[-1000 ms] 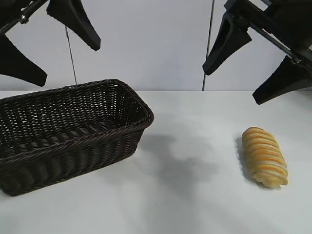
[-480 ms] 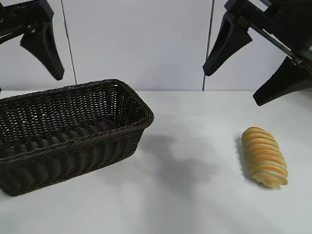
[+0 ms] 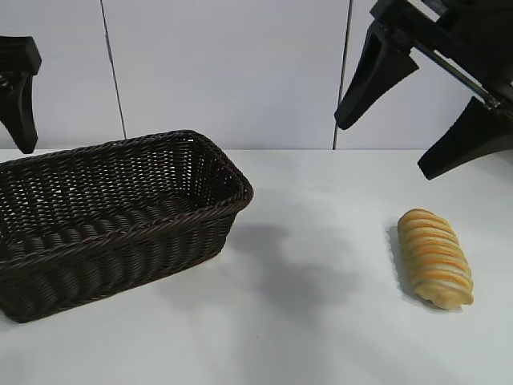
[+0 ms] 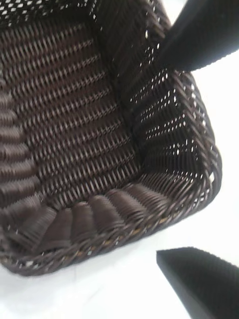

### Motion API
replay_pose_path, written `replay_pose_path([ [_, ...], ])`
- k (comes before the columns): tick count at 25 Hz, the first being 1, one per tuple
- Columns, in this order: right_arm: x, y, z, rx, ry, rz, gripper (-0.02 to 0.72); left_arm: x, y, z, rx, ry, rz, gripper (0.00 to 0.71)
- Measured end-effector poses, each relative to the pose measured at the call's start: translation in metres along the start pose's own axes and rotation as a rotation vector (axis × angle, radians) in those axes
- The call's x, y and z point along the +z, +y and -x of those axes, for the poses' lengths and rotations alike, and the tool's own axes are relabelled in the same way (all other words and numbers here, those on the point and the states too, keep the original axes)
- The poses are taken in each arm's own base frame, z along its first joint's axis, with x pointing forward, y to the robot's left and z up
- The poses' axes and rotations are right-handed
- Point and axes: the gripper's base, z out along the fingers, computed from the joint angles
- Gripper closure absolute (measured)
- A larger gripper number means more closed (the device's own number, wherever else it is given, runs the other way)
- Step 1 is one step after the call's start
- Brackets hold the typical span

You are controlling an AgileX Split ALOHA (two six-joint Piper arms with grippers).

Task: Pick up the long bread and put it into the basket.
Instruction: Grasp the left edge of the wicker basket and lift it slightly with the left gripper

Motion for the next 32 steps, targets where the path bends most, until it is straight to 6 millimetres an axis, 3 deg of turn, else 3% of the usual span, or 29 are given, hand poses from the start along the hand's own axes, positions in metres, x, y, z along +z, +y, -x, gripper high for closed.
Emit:
replay_pose_path([
  [5,0.0,0.0,0.0,0.001,0.004,0.001,0.02,0.003,0.02,0.006,-0.06,0.021,-0.008,0.021],
  [9,0.0,0.0,-0.001,0.001,0.007,0.001,0.02,0.009,0.02,0.008,-0.079,0.038,-0.048,0.021],
  [16,0.0,0.0,-0.003,0.001,0.028,0.005,0.02,0.062,0.011,0.008,-0.071,0.185,-0.019,0.021],
  [22,0.0,0.001,-0.003,0.001,0.034,0.006,0.02,0.092,0.011,0.008,-0.078,0.237,0.001,0.021],
  [32,0.0,0.001,-0.005,0.001,0.052,0.01,0.02,0.113,0.01,0.005,-0.128,0.218,-0.037,0.021],
])
